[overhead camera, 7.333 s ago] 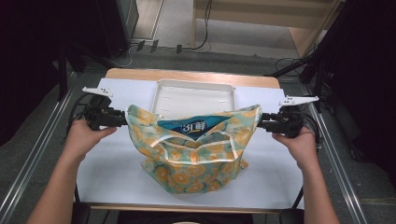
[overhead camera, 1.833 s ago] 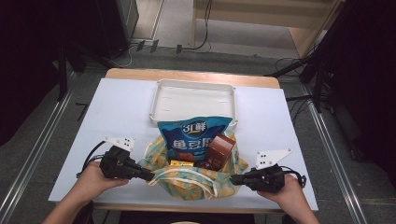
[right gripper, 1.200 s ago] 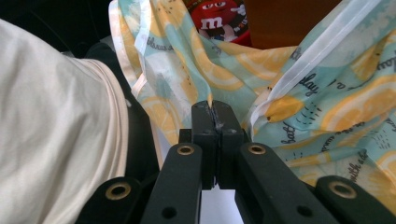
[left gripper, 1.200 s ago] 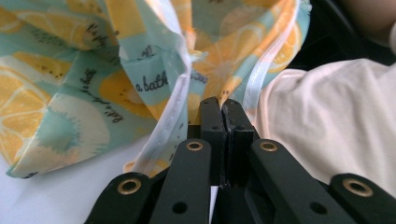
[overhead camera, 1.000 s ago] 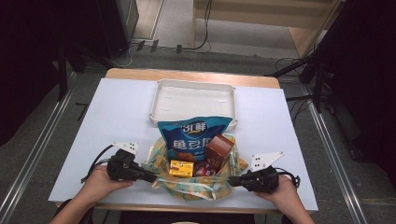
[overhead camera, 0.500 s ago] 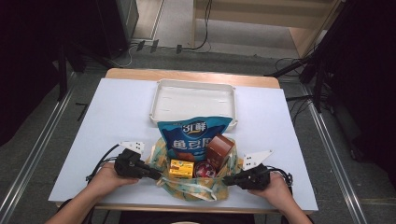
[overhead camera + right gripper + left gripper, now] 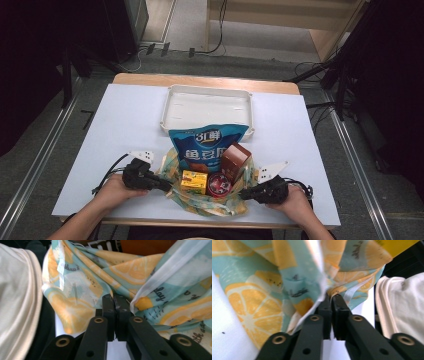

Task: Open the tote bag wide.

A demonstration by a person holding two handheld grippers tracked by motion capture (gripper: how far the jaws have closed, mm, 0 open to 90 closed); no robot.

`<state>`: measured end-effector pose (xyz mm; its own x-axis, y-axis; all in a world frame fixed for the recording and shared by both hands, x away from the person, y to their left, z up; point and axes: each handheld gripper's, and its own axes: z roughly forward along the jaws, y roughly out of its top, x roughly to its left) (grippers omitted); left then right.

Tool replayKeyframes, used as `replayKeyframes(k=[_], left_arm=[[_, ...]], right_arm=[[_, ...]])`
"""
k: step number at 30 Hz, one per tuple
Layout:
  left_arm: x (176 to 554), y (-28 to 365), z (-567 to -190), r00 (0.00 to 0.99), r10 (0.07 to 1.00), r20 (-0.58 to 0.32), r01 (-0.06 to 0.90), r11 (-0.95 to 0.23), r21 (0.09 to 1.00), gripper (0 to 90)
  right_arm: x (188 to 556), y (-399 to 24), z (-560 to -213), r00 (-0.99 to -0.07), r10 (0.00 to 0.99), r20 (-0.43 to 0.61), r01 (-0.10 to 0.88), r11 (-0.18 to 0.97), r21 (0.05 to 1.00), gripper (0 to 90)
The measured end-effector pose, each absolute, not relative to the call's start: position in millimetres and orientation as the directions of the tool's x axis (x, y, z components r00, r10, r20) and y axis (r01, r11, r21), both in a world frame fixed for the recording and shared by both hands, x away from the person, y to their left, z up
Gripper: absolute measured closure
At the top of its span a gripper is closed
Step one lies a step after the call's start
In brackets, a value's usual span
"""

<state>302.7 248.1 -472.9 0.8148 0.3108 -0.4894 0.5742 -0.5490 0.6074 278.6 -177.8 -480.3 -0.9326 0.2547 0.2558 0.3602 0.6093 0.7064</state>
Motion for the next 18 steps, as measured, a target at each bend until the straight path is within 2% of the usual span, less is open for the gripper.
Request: replayKeyframes(k=[4,8,11,15,18], left_arm=[[298.6,250.1,-463.7,0.822,0.319,-0.472,0.566,-0.547,0.617,74.8],[293.1,254.7,-451.7,0.832,0.312,-0.459,0.553,-0.537,0.637,68.2],[290.7,256.5,-441.0,0.838,0.313,-0.446,0.543,-0.547,0.637,61.9],[291.0,260.9,-427.4,0.840,0.320,-0.439,0.543,-0.533,0.649,58.5],[291.7,265.5,-412.1,0.850,0.325,-0.414,0.527,-0.516,0.675,58.2]], right_arm=[[273.4,-184.4,-472.0,-0.933,0.251,0.259,0.359,0.589,0.724,77.6],[268.9,-194.5,-460.1,-0.918,0.261,0.300,0.396,0.537,0.745,68.5],[266.2,-200.7,-451.3,-0.912,0.280,0.300,0.406,0.516,0.754,66.6],[263.6,-208.3,-439.3,-0.911,0.296,0.285,0.401,0.489,0.774,61.4],[262.2,-215.0,-428.1,-0.912,0.316,0.261,0.391,0.479,0.786,61.6]])
